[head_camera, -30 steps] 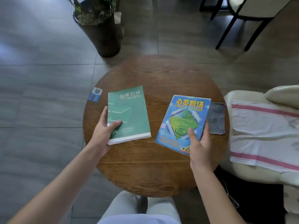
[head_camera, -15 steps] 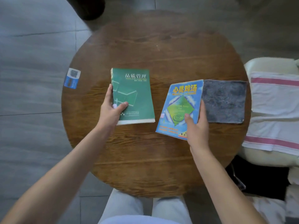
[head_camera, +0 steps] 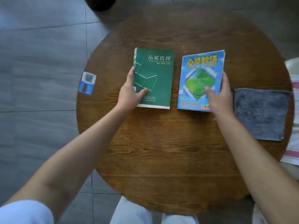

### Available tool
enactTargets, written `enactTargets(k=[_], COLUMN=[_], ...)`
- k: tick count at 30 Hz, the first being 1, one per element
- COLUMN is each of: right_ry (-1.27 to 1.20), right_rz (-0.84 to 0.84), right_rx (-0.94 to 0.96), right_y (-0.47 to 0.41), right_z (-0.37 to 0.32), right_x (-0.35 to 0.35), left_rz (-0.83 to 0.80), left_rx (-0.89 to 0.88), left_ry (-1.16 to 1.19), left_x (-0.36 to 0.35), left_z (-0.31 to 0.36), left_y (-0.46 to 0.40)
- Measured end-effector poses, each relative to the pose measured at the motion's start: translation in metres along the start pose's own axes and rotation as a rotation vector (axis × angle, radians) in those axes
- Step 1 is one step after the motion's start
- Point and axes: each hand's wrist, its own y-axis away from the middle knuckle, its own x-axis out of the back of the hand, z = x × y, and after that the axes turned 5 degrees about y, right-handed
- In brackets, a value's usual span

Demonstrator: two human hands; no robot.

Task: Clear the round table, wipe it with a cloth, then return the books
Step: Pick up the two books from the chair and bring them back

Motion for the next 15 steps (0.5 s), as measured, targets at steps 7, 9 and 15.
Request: enactTargets(k=[7, 9, 15], right_ry=[0.442, 0.665, 0.998], right_rz=[0.103, 0.072, -0.209], right_rx=[0.230, 0.366, 0.555], right_y=[0.004, 0.006, 0.014], right_z=[0.009, 0.014, 0.034], right_x=[-0.012, -0.013, -0.021], left_rz=[0.087, 0.006, -0.256], left_rx=[-0.288, -0.455, -0.570], left_ry=[-0.554, -0.696, -0.886], left_x=[0.007, 0.011, 0.004], left_z=[-0.041, -0.046, -0.049], left_y=[0.018, 0.016, 0.002])
